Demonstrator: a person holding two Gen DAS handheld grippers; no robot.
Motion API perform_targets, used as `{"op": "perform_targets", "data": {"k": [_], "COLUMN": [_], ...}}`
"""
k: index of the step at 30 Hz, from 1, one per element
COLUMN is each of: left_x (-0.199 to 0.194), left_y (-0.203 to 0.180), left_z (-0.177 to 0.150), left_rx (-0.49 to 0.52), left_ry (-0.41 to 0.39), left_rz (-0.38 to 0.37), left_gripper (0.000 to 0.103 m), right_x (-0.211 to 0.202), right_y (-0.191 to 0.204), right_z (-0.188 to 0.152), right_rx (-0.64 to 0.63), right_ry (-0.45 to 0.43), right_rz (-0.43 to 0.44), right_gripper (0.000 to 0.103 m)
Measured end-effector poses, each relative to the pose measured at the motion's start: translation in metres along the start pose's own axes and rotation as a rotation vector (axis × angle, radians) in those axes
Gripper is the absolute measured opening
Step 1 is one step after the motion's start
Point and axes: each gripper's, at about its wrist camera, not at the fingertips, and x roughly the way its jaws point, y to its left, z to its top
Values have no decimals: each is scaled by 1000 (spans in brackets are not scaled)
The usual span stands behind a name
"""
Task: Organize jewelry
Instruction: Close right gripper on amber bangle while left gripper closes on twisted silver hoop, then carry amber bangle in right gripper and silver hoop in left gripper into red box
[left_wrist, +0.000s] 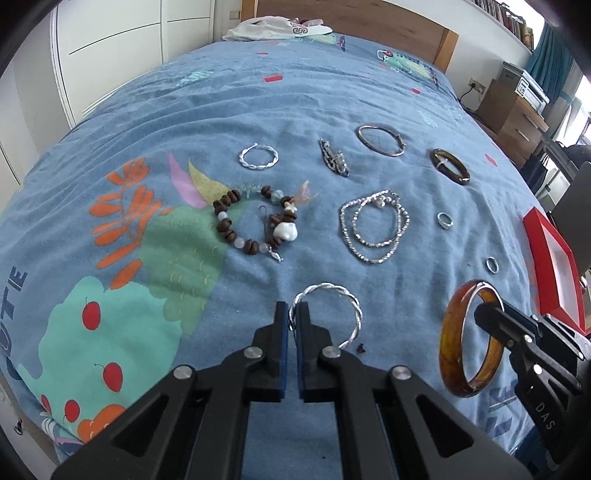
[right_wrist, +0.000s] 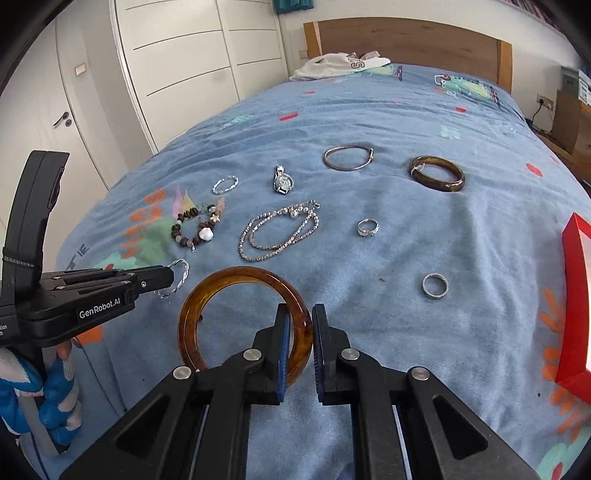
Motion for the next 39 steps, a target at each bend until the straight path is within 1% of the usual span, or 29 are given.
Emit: {"op": "perform_targets", "data": {"k": [4, 8, 12, 16, 19, 22, 24, 29, 33, 39], "left_x": [-21, -38, -50, -52, -49, -41, -34, -7, 14, 43], "left_y": [-18, -54, -105, -167, -217, -270, -301, -357, -385, -404], "left_z": [1, 4, 10, 16, 18, 17, 14, 5, 1, -7], "left_rx": [37, 96, 166, 232, 283, 347, 383, 455, 503, 530], "left_ry": [-18, -37, -55, -56, -48, -38, -29, 7, 30, 79], "left_rz": [-28, -70, -125, -198, -259, -307, -329, -337, -327, -314], "left_gripper": [3, 3, 3, 3, 3, 3, 3, 3, 3, 3], "right_x": [-28, -63, -103, -137, -154, -158, -153, -135, -130, -117], "right_y": [-14, -48, -104, -169, -213, -253, -269, -293, -310, -318], "right_z": [0, -6, -15, -24, -30, -37, -41, -45, -43, -42], "right_rx": [41, 100, 151, 200, 229, 260, 266, 228, 181, 56], "right_ry": [-34, -60, -74, -74, -67, -45, -32, 9, 19, 45], "right_rz": [-18, -69, -172, -273, -336, -363, -370, -380, -387, -373], "right_gripper": [11, 11, 11, 11, 11, 12, 12, 12, 11, 12]}}
